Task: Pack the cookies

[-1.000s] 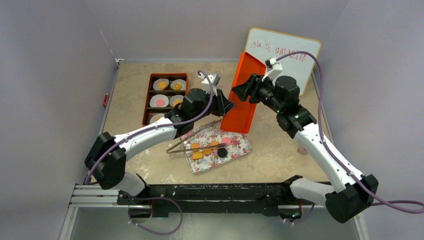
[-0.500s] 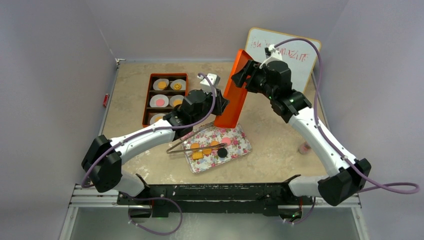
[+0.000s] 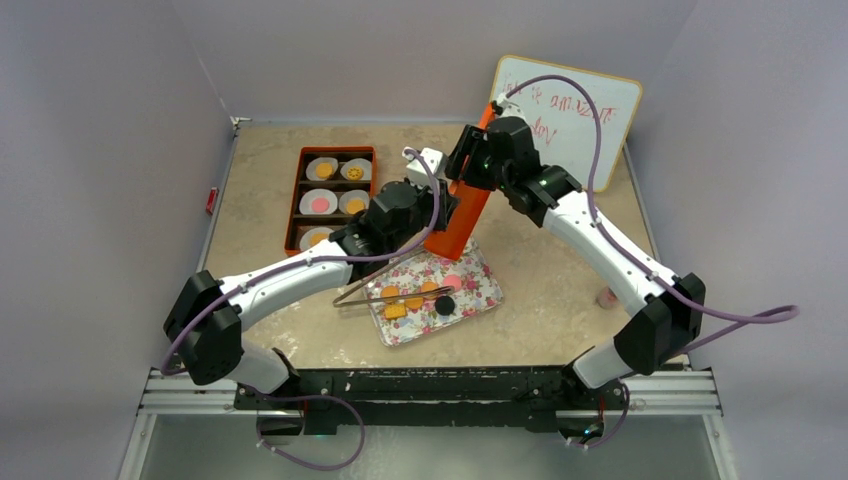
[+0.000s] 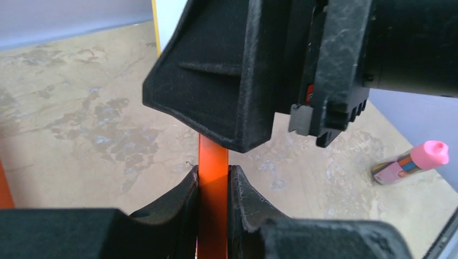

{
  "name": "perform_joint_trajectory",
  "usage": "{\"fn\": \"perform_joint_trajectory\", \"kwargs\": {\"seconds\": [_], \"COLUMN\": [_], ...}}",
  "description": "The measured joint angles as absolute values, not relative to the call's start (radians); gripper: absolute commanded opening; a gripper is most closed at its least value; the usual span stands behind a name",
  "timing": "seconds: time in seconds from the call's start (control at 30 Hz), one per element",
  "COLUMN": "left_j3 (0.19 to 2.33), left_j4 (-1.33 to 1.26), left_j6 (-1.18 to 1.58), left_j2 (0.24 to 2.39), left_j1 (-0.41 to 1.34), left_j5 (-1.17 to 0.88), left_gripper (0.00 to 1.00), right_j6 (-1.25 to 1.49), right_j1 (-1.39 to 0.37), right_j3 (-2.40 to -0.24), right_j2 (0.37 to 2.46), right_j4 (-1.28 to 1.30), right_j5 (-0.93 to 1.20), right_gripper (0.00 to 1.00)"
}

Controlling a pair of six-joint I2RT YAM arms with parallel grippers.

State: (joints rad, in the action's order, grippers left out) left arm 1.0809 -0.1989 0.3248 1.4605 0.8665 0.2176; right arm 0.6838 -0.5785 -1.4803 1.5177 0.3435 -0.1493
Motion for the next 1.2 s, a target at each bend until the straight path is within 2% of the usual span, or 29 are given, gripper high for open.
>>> {"fn": "perform_joint_trajectory", "kwargs": {"seconds": [0.07,0.27,0.3,0.33,0.4,0.63,0.9,1.07,1.2], "left_j3": [1.081,1.082,1.082,1.082,1.082,1.082,1.082,1.082,1.082], "left_j4": [-0.199,-0.202,-0.202,-0.203,-0.208,-0.201,-0.199,-0.193,-0.162], "left_j6": [0.302,0.259,0.254,0.248,0.242,0.207,0.194,0.191,0.201], "left_j2": [1.460,1.460,1.460,1.460,1.460,1.427,1.334,1.265,1.227], "left_j1": [0.873,0.889,0.889,0.891,0.891,0.898,0.898,0.885,0.820], "left_j5": [0.239,0.276,0.278,0.280,0.284,0.321,0.307,0.304,0.299], "left_gripper": [0.00,0.00,0.03,0.07,0.13,0.21,0.58,0.73,0.78], "right_j6": [0.693,0.707,0.707,0.708,0.720,0.789,0.776,0.762,0.756], "right_j1": [-0.584,-0.587,-0.587,-0.588,-0.587,-0.589,-0.590,-0.575,-0.544], "right_j3": [-1.483,-1.483,-1.483,-1.481,-1.475,-1.447,-1.404,-1.336,-1.287], "right_j2": [1.526,1.527,1.525,1.521,1.510,1.481,1.445,1.426,1.407], "right_j4": [0.355,0.360,0.356,0.351,0.345,0.270,0.184,0.138,0.091], "right_j5": [-0.166,-0.175,-0.175,-0.174,-0.173,-0.138,-0.082,-0.057,-0.019], "right_gripper": [0.46,0.46,0.18,0.09,0.01,0.00,0.00,0.00,0.00]}}
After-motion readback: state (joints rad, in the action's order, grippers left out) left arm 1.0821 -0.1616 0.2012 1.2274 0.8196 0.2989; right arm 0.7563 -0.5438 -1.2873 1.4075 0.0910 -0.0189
